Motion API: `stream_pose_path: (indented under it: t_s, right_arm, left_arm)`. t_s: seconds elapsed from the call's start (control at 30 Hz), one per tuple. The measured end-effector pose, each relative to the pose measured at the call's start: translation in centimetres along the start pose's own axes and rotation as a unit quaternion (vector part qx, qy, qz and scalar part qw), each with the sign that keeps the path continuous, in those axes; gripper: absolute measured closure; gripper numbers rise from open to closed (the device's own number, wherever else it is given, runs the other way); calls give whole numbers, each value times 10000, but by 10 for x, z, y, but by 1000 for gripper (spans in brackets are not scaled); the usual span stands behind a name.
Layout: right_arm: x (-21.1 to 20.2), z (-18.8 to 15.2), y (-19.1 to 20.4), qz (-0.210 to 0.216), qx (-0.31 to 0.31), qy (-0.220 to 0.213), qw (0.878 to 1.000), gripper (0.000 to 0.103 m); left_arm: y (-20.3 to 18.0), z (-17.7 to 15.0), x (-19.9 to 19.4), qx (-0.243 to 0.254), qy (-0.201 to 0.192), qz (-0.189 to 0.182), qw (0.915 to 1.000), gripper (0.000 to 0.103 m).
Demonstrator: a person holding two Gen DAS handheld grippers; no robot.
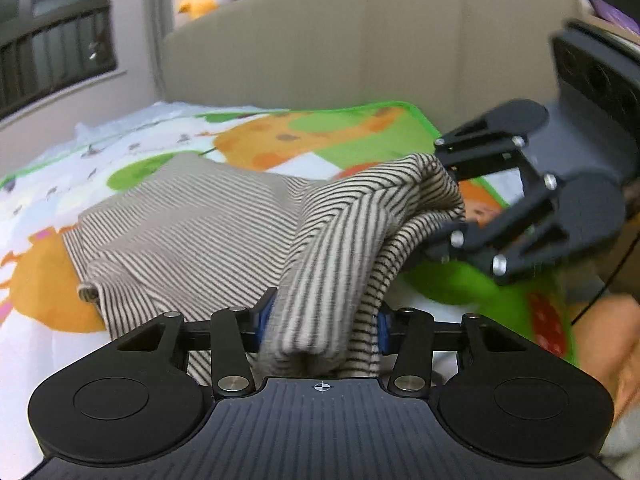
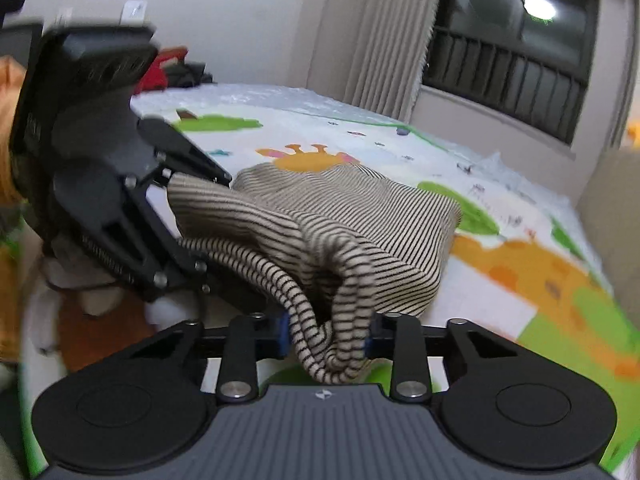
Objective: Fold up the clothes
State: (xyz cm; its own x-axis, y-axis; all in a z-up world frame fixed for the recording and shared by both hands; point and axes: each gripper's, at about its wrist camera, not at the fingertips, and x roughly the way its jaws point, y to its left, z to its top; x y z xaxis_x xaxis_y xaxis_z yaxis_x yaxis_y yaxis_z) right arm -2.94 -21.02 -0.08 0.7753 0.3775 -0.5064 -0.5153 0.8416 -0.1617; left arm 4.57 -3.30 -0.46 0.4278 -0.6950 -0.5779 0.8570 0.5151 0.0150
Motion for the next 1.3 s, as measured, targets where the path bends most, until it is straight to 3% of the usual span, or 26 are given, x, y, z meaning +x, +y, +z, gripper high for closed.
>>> stream_pose_path:
  t_s: [0.17, 0.3, 0.43, 0.57, 0.7, 0.83, 1.03, 1.13, 1.3]
  right_arm:
    - [-63, 8, -6, 303, 503, -173, 9981, 74]
    - [-82, 16, -29, 372, 1073, -226, 9933, 74]
    - [-57, 26, -63, 243, 1826, -339, 9823, 74]
    - [0, 47, -98, 15, 2105, -385, 9768, 74]
    - [60, 53, -116, -151, 2087, -102, 9778, 76]
    - [92, 54, -125, -265, 2275, -42, 9734, 81]
    - [85, 75, -150, -363, 2836, -708, 9556, 84]
    - [101, 86, -164, -268, 2967, -807, 9512, 84]
    - [140, 89, -175, -155, 2752, -453, 9602, 81]
  left_arm:
    - [-35, 16, -31, 260, -28, -803, 9964, 53]
    - [-32, 35, -40, 246, -254, -703, 9969, 41]
    - [7, 50, -51, -145, -599, 103, 9980, 24]
    - [52, 45, -79, -684, -843, 867, 9903, 15]
    - [71, 38, -93, -1179, -958, 935, 9840, 12]
    - [58, 43, -78, -985, -968, 472, 9893, 11]
    - [33, 62, -35, -478, -1131, 60, 9924, 9]
    - [42, 65, -10, -568, -1005, 96, 9933, 9]
    - [76, 53, 41, -1000, -302, 767, 9916, 14]
